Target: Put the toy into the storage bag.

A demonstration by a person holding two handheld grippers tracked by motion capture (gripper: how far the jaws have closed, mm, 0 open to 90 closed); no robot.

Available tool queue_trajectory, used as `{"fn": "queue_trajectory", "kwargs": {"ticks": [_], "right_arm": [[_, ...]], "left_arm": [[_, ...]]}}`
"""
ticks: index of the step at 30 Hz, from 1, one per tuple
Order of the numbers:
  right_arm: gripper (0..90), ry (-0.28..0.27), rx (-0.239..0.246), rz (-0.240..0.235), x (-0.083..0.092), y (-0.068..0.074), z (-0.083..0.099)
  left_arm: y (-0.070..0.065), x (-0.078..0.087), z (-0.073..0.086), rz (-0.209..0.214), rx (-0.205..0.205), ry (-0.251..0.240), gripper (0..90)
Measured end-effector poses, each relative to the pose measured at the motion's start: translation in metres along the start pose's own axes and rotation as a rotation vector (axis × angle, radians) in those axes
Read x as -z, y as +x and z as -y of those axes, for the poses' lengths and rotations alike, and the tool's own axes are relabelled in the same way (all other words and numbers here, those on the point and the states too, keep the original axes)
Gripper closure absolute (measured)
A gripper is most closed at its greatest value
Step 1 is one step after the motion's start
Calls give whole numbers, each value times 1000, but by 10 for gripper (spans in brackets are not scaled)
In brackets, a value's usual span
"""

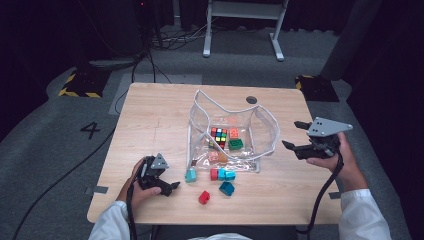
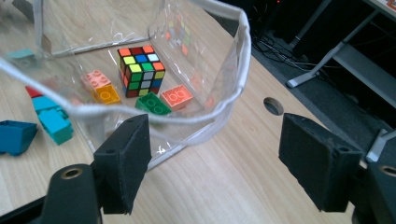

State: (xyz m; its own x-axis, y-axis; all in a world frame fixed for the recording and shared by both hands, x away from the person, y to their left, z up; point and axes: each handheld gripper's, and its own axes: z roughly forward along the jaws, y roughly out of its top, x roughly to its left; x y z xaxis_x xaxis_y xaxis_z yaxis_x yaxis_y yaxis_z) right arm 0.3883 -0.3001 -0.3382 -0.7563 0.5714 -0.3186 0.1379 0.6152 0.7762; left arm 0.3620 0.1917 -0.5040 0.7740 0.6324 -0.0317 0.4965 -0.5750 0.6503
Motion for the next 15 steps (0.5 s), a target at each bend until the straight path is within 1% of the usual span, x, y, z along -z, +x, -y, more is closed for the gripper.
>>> {"fn": "queue_trajectory", "kwargs": {"ticks": [1, 2, 3, 4, 6, 7, 10, 11, 12, 13, 15], "right_arm": [[252, 3, -7, 4, 1, 1, 4], [251, -4, -27, 1, 1, 2, 12], [251, -4, -27, 1, 1, 2, 12], [248, -12, -35, -4, 1, 2, 17], [243, -19, -77, -22, -1, 5, 26], [243, -15, -88, -30, -2, 6, 30], [243, 7, -92, -45, -9, 13, 44], [244, 24, -95, -61, -14, 18, 53], [244, 24, -95, -61, -14, 18, 53], [244, 32, -100, -66, -17, 21, 57], [273, 46, -100, -97, -22, 27, 65]], "left_arm": [[0, 0, 0, 0, 0, 0, 4], [0, 0, 0, 0, 0, 0, 4], [0, 0, 0, 0, 0, 0, 4], [0, 0, 0, 0, 0, 0, 4], [0, 0, 0, 0, 0, 0, 4], [0, 0, 0, 0, 0, 1, 4], [0, 0, 0, 0, 0, 0, 4], [0, 0, 0, 0, 0, 0, 4], [0, 0, 0, 0, -1, 1, 4], [0, 0, 0, 0, 0, 0, 4], [0, 0, 0, 0, 0, 0, 4]]}}
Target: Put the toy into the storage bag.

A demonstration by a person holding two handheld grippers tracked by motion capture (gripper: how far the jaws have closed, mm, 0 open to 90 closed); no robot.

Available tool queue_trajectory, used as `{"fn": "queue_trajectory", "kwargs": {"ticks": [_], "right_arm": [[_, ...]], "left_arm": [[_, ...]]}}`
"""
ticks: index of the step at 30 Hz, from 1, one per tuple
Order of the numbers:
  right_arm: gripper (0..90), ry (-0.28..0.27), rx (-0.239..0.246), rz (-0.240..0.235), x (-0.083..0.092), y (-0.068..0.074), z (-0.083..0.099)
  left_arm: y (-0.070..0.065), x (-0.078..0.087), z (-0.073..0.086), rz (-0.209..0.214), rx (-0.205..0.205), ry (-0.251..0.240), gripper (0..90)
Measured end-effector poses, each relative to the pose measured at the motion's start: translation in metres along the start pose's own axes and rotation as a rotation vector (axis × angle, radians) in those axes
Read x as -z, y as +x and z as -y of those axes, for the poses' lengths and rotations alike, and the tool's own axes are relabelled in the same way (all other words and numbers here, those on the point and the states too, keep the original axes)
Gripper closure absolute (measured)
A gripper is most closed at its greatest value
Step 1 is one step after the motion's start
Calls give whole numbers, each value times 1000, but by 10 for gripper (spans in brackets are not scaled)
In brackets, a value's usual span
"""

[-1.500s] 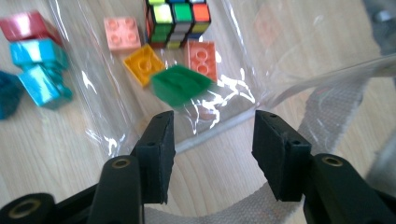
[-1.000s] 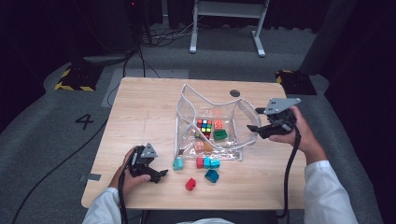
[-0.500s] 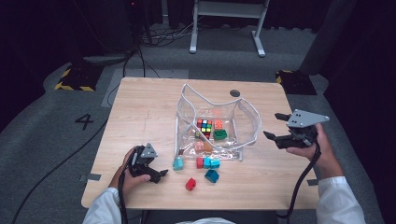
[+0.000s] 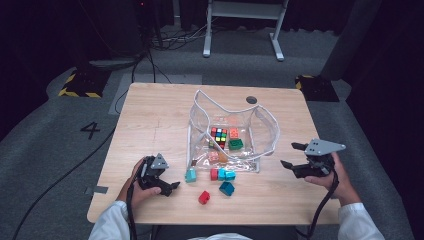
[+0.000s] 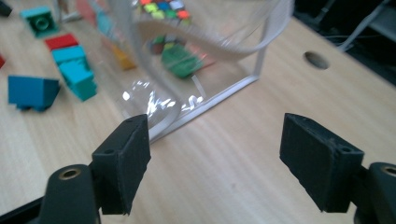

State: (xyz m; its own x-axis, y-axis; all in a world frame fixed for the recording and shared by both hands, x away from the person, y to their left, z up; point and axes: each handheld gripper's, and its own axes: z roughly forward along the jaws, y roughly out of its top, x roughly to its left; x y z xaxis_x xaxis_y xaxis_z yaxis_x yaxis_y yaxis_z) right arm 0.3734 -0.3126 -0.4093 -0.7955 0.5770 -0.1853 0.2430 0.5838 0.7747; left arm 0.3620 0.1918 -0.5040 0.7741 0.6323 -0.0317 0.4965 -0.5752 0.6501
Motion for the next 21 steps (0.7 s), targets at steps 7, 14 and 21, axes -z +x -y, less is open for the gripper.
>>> {"fn": "queue_trajectory", "kwargs": {"ticks": [7, 14, 21], "right_arm": [[301, 29, 11, -97, -25, 25, 16], [332, 66, 42, -190, -50, 56, 25], [337, 87, 74, -281, -71, 91, 28]], "left_arm": [[0, 0, 0, 0, 0, 0, 4], [0, 0, 0, 0, 0, 0, 4], [0, 0, 0, 0, 0, 0, 4]]}}
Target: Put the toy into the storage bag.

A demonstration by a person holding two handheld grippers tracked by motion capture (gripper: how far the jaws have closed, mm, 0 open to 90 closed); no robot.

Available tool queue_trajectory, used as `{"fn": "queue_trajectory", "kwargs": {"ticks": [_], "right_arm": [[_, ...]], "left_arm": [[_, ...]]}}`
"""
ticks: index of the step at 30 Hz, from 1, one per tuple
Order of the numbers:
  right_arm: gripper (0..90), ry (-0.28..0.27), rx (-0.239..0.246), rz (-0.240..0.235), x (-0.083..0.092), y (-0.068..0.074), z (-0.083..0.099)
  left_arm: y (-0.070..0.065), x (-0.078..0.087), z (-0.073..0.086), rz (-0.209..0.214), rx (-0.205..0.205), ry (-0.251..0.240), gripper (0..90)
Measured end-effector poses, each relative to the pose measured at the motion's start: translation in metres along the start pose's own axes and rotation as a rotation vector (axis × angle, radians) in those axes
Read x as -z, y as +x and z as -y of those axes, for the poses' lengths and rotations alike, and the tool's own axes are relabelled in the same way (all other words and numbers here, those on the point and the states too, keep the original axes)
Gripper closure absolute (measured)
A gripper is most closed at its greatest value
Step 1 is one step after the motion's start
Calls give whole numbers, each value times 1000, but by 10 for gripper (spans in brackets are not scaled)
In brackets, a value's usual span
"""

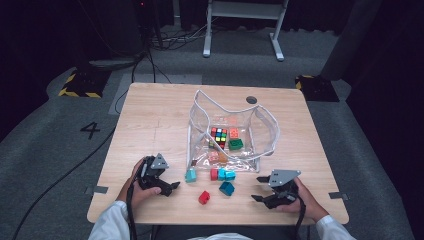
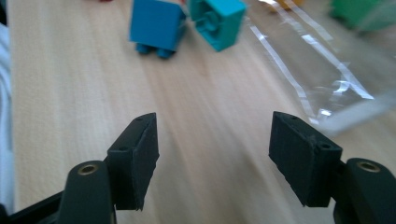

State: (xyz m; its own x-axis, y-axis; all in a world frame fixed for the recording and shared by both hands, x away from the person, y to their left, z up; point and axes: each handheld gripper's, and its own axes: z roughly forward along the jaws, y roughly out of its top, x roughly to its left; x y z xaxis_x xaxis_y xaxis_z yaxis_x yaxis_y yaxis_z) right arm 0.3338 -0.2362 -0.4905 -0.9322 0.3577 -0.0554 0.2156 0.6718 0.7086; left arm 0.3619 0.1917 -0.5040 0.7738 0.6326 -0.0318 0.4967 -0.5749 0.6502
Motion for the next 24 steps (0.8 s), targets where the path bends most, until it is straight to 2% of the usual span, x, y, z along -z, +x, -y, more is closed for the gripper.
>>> {"fn": "queue_trajectory", "kwargs": {"ticks": [2, 3, 5, 9, 11, 13, 14, 15, 16, 17, 18, 20, 24], "right_arm": [[344, 4, 10, -11, -8, 6, -1], [349, -15, 16, -31, -11, 9, -2], [347, -12, 42, -33, -15, 12, -6], [323, -33, 17, -64, -25, 18, -11], [313, -50, -14, -60, -33, 22, -17], [313, -42, -33, -60, -35, 23, -19], [312, -51, -9, -52, -38, 22, -21], [313, -57, -31, -53, -41, 24, -24], [313, -63, -21, -47, -44, 25, -26], [313, -40, -38, -41, -44, 26, -28], [314, -45, -38, -44, -47, 27, -30], [348, -47, -59, -36, -52, 31, -36], [395, -54, -62, -27, -57, 32, -41]], "left_arm": [[0, 0, 0, 0, 0, 0, 4], [0, 0, 0, 0, 0, 0, 4], [0, 0, 0, 0, 0, 0, 4], [0, 0, 0, 0, 0, 0, 4], [0, 0, 0, 0, 0, 0, 4], [0, 0, 0, 0, 0, 0, 4], [0, 0, 0, -1, -1, 0, 4], [0, 0, 0, 0, -1, 0, 4], [0, 0, 0, 0, -1, 1, 4], [0, 0, 0, 1, 0, 1, 4], [0, 0, 0, 0, 0, 0, 4], [0, 0, 0, -2, -2, -1, 4], [0, 0, 0, -1, -1, -1, 4]]}}
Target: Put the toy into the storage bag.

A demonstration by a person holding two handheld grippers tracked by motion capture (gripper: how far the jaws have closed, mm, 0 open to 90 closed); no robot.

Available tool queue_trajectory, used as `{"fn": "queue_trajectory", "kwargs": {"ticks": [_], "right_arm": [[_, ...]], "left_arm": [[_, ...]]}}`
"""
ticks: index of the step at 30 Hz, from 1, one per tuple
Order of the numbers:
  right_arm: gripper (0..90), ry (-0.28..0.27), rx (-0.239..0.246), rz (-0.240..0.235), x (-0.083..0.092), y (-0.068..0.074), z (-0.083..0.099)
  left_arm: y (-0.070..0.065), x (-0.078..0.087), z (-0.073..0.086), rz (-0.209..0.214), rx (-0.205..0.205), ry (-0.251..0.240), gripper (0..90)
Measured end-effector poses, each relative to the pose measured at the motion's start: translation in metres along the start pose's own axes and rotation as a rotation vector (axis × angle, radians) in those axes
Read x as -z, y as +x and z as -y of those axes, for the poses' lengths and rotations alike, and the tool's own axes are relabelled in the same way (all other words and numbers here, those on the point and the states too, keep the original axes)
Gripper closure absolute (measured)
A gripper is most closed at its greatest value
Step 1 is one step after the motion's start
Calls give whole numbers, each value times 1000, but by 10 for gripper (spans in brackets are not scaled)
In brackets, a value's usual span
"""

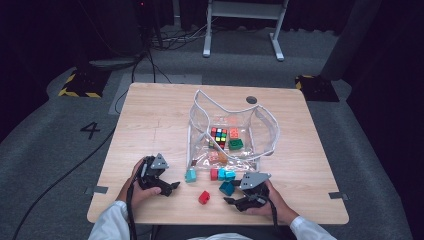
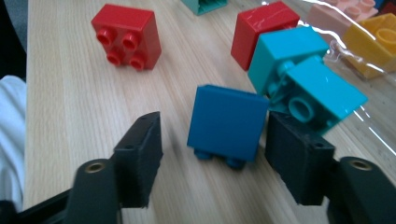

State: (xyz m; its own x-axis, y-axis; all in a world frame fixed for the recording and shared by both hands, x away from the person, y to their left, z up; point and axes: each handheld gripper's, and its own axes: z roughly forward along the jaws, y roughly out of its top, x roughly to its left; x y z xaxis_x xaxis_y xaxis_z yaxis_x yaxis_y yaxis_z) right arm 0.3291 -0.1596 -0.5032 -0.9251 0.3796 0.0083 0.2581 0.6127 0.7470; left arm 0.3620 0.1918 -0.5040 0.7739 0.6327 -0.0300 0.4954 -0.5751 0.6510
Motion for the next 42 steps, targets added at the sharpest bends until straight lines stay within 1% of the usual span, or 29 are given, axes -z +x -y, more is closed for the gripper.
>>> {"fn": "queue_trajectory", "kwargs": {"ticks": [1, 2, 3, 4, 5, 6, 7, 8, 9, 10, 12, 13, 14, 18, 19, 20, 21, 22, 23, 24, 25, 26, 28, 29, 31, 36, 37, 39, 42], "right_arm": [[407, 0, -8, 4, -2, 1, -2], [453, -9, -16, 8, -4, 1, -4], [453, -9, -16, 8, -4, 1, -4], [487, -23, 16, 8, -5, -1, -4], [516, -24, 16, 10, -5, -1, -4], [553, -26, -9, 14, -5, 0, -4], [553, -26, -9, 14, -5, 0, -4], [573, -27, 3, 16, -5, -1, -4], [584, -27, 1, 22, -4, -1, -4], [589, -28, 1, 23, -4, -1, -3], [591, -18, -24, 25, -2, 1, -2], [592, -12, -15, 28, -1, 0, -2], [592, -16, -5, 20, 2, -1, 1], [592, -10, -16, 13, 8, 0, 6], [592, -8, -6, 11, 10, 0, 7], [592, -31, 37, 3, 11, -2, 9], [592, -30, 40, 0, 15, -2, 13], [592, -30, 40, 0, 15, -2, 13], [592, -26, 28, 6, 18, -2, 15], [592, -20, 41, 11, 21, -4, 17], [592, -13, 32, 19, 24, -4, 19], [592, -15, 31, 23, 28, -6, 20], [593, -17, 12, 24, 37, -10, 21], [593, -24, 9, 29, 42, -12, 22], [593, -34, -14, 36, 51, -16, 26], [592, -39, -27, 101, 71, -28, 37], [593, -44, -41, 103, 75, -31, 39], [593, -51, -44, 131, 84, -38, 42], [593, -76, -73, 157, 97, -49, 45]], "left_arm": [[0, 0, 0, 0, -1, 1, 4], [0, 0, 0, 1, 0, 1, 4], [0, 0, 0, 1, 0, 1, 4], [0, 0, 0, 1, 1, 1, 4], [0, 0, 0, 0, -2, 1, 4], [0, 0, 0, 1, 0, 1, 4], [0, 0, 0, -1, -1, 0, 4], [0, 0, 0, 1, -1, 2, 4], [0, 0, 0, 1, 1, 1, 4], [0, 0, 0, 0, -2, 1, 4], [0, 0, 0, 0, -3, 2, 4], [0, 0, 0, -1, -2, 1, 4], [0, 0, 0, -1, -1, 1, 4], [0, 0, 0, -1, -1, 3, 4], [0, 0, 0, -1, -1, 2, 4], [0, 0, 0, -1, -1, 2, 4], [0, 0, 0, -1, -1, 2, 4], [0, 0, 0, -1, 1, 0, 4], [0, 0, 0, -1, 2, 0, 4], [0, 0, 0, -1, -1, 2, 4], [0, 0, 0, -1, 1, 1, 4], [0, 0, 0, -1, 0, 2, 4], [0, 0, 0, -1, 0, 2, 4], [0, 0, 0, -1, -1, 2, 4], [0, 0, 0, -2, 1, 2, 4], [0, 0, 0, -2, 1, 2, 4], [0, 0, 0, -1, 2, 2, 4], [0, 0, 0, -1, 2, 1, 4], [0, 0, 0, -1, 2, 2, 4]]}}
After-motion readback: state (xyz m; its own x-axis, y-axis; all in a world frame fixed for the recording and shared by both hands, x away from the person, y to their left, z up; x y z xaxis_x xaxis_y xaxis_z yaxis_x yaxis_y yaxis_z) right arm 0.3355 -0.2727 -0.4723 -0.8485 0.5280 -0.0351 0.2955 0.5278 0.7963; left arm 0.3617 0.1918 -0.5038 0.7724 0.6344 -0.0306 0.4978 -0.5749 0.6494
